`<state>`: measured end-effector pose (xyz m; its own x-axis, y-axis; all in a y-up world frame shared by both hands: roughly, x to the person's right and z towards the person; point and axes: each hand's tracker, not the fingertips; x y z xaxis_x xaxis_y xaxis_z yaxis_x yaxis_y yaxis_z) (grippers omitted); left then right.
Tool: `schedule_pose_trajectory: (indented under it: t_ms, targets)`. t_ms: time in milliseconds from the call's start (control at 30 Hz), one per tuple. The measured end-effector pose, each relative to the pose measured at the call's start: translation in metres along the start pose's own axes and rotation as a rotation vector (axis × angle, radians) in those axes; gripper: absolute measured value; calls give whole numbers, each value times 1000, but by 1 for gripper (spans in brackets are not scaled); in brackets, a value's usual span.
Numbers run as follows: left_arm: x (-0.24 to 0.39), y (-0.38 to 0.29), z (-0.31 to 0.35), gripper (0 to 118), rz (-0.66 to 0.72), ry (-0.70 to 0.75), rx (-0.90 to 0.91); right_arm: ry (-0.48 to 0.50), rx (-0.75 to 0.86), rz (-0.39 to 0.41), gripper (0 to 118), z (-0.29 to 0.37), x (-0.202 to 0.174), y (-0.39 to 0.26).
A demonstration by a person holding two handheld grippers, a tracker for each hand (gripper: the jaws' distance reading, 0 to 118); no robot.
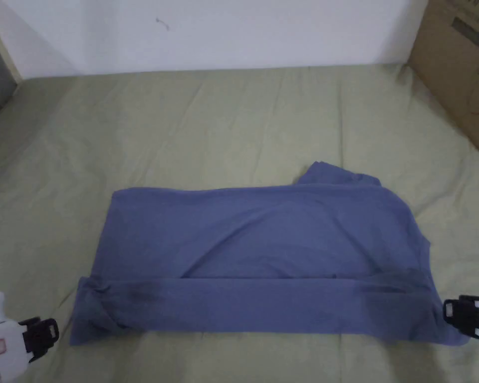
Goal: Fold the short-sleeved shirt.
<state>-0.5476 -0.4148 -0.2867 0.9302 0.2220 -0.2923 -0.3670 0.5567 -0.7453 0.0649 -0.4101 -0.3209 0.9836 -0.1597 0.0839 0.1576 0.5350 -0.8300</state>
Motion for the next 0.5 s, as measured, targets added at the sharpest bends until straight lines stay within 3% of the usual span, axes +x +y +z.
schedule_pose_trajectory:
  t_ms: [200,233,300,333,433,500]
  targets:
    - [2,-13,-10,1,-77,20,10,-17,-37,46,0,7,-9,-34]
    - [1,-9,-14,9,-67,9,23,-6,-46,30,0,7,-9,-35]
    - [1,0,-24,55,-48,-18,23,8,-48,-8,0,5,-8,-35]
    - [2,4,-34,72,-44,-30,0,18,-51,-36,0,5,-8,-35]
    - [5,4,-64,73,-82,-25,-73,53,-49,-88,0,3,-6,-35]
    - [14,-4,-82,71,-104,68,-154,50,-52,-93,0,2,-6,-35]
